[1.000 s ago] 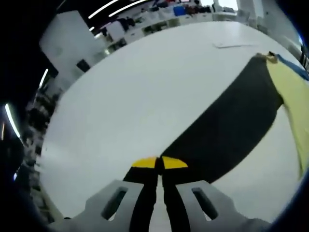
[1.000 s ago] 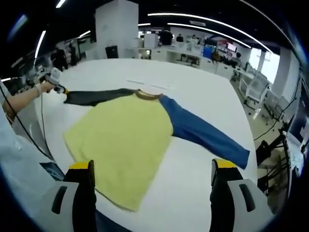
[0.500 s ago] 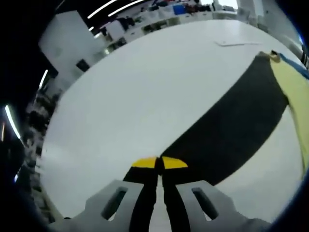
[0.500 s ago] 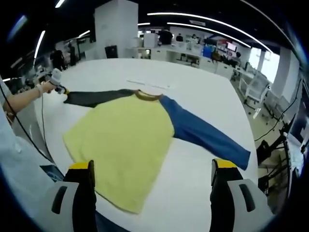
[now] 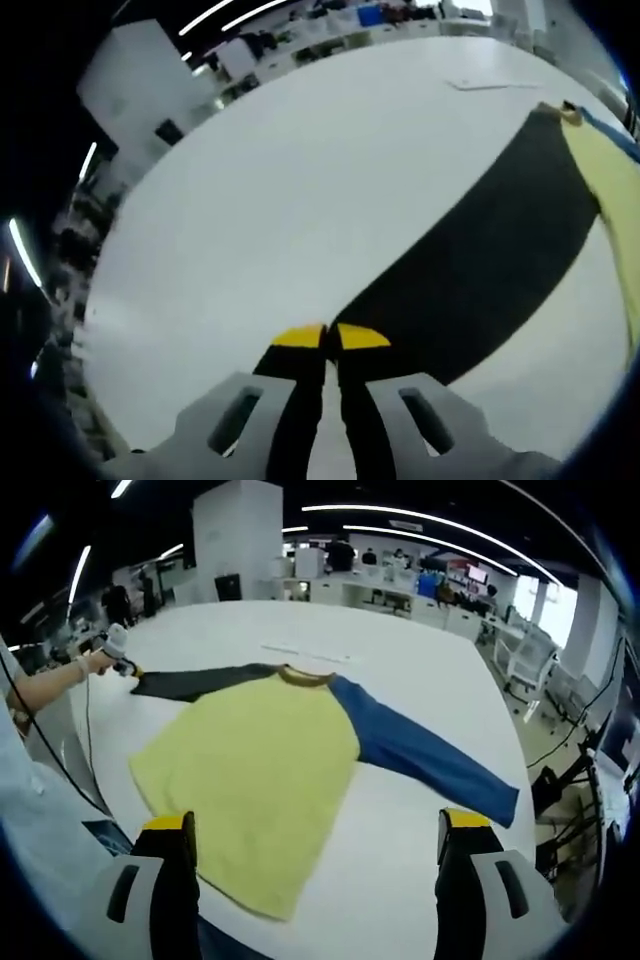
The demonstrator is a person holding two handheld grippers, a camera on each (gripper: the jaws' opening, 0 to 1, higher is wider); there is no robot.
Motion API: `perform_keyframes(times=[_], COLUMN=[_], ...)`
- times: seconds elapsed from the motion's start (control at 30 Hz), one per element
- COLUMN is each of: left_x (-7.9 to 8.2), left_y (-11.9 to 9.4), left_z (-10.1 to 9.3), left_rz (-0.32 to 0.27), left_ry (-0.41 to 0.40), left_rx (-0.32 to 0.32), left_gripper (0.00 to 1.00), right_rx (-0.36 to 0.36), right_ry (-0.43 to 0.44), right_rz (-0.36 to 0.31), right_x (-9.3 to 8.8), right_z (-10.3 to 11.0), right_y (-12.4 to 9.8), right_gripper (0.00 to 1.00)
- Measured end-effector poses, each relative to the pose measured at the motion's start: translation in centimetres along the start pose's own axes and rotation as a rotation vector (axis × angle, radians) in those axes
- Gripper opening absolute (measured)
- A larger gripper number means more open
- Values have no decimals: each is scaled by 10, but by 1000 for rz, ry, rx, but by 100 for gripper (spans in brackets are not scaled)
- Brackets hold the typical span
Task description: Fold the garment on the visible template until the final outline fits inside the template.
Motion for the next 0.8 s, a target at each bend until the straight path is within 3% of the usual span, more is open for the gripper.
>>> perform_keyframes(times=[0.2,0.5,0.8], left_x=[-4,-5,4], left_y=[2,-4,-17], left_z=[0,1,-3], left_rz=[14,5,-29], left_ry=[16,13,4], left_rx=[0,13,-8], left_gripper=[11,16,21], right_rx=[-1,11,18], right_ry=[6,8,7], right_rz=[0,-5,-12], right_x=[-2,-2,-5], right_z=[0,1,-1], right_y=[0,3,4], right_gripper=[100,100,100])
Point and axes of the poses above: the point that each gripper's makers call its tool centre point, and the gripper's own axes: y roughly forward along the fingers, z roughly to its left, x roughly out of its top, the point moved 10 cm from there along -y, roughly backward along the fingers, and after that the axes turned 3 degrees about x, right-handed, at the moved point
